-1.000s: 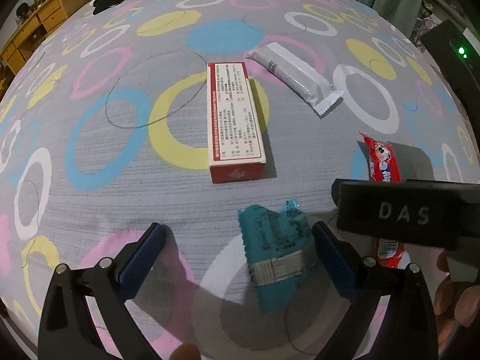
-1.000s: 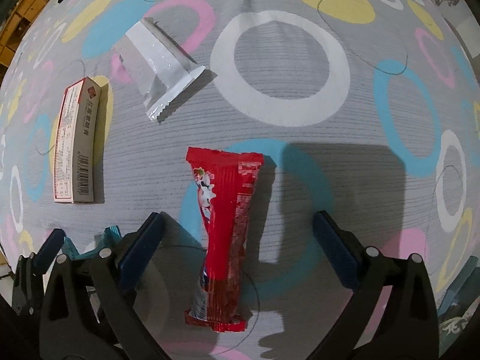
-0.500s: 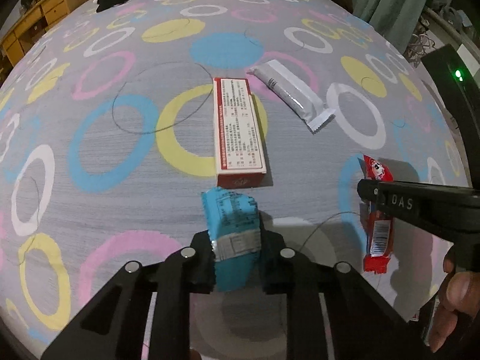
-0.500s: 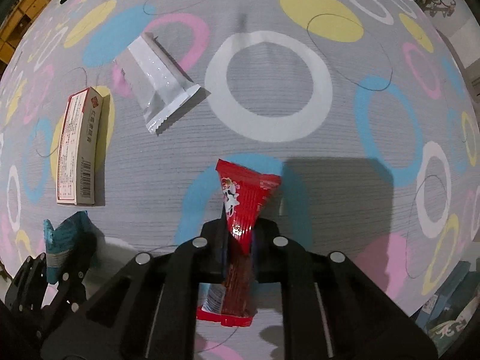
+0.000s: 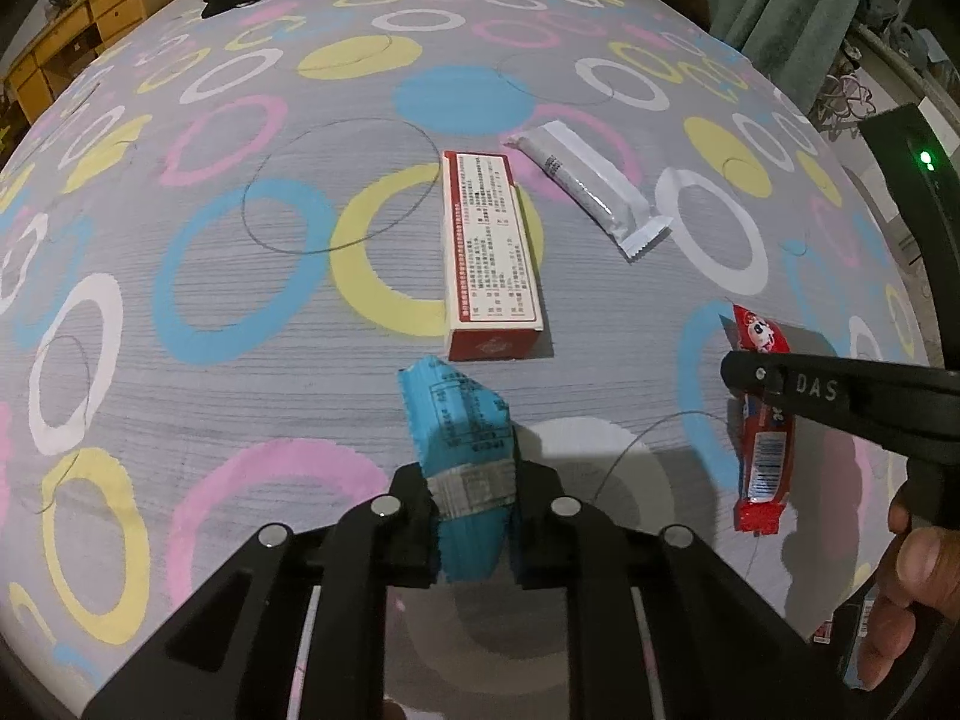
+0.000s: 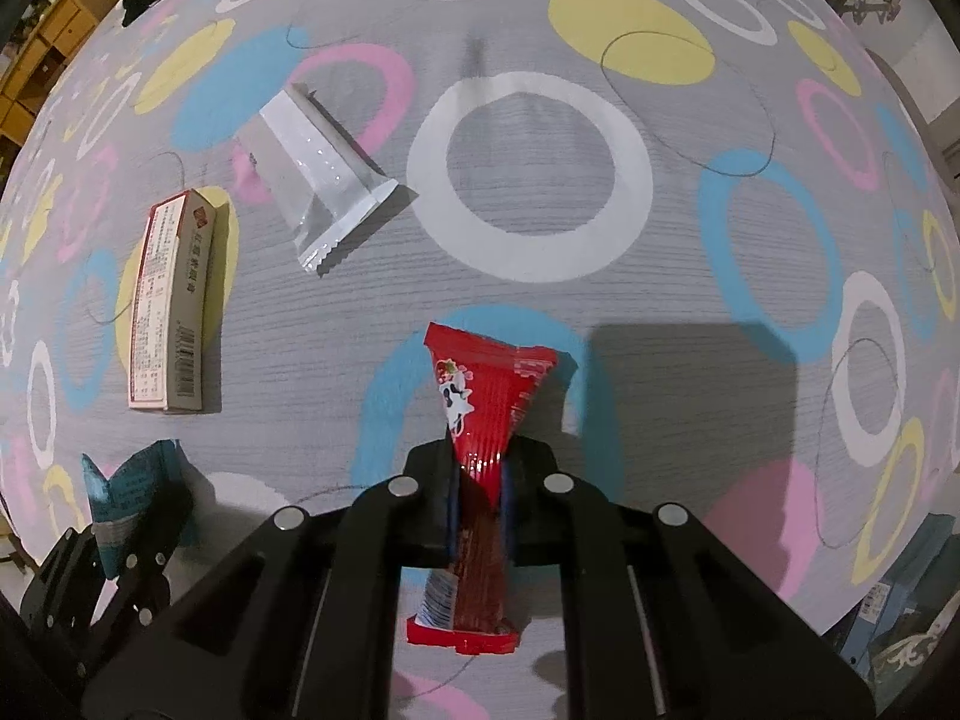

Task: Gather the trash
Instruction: 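Lift the blue wrapper and red bar and carry them down to the bag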

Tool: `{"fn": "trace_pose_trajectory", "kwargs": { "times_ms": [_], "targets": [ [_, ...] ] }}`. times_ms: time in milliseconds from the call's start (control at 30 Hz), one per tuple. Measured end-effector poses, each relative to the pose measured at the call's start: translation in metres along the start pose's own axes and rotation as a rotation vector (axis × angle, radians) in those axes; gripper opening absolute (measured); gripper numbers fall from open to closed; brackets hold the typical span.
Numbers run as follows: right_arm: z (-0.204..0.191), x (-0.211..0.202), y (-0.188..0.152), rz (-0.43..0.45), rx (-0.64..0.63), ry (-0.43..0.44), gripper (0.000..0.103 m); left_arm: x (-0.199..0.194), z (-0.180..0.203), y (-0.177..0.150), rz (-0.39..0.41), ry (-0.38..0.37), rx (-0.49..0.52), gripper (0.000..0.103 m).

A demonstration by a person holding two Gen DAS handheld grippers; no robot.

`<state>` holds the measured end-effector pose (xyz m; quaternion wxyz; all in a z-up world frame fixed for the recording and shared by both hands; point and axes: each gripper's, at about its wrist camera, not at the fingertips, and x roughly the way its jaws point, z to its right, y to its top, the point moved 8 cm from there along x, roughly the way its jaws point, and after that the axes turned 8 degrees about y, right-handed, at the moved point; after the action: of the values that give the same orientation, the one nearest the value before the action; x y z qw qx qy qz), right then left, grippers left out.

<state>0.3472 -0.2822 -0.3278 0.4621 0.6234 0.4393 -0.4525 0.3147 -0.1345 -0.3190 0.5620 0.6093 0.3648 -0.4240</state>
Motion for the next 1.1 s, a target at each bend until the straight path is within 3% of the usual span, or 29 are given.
{"fn": "trace_pose_trajectory", "kwargs": {
  "times_ms": [500,1100],
  "targets": [
    [0.012,-0.044,-0.027,0.063,-0.012,0.034,0.010,-0.027,-0.011,-0.008,0.033,0.021,0.006,0.016],
    [-0.025,-0.121,-0.043,0.234,-0.106,0.091,0.010,-0.096,-0.021,-0.025,0.135,0.025,0.020,0.016]
  ]
}}
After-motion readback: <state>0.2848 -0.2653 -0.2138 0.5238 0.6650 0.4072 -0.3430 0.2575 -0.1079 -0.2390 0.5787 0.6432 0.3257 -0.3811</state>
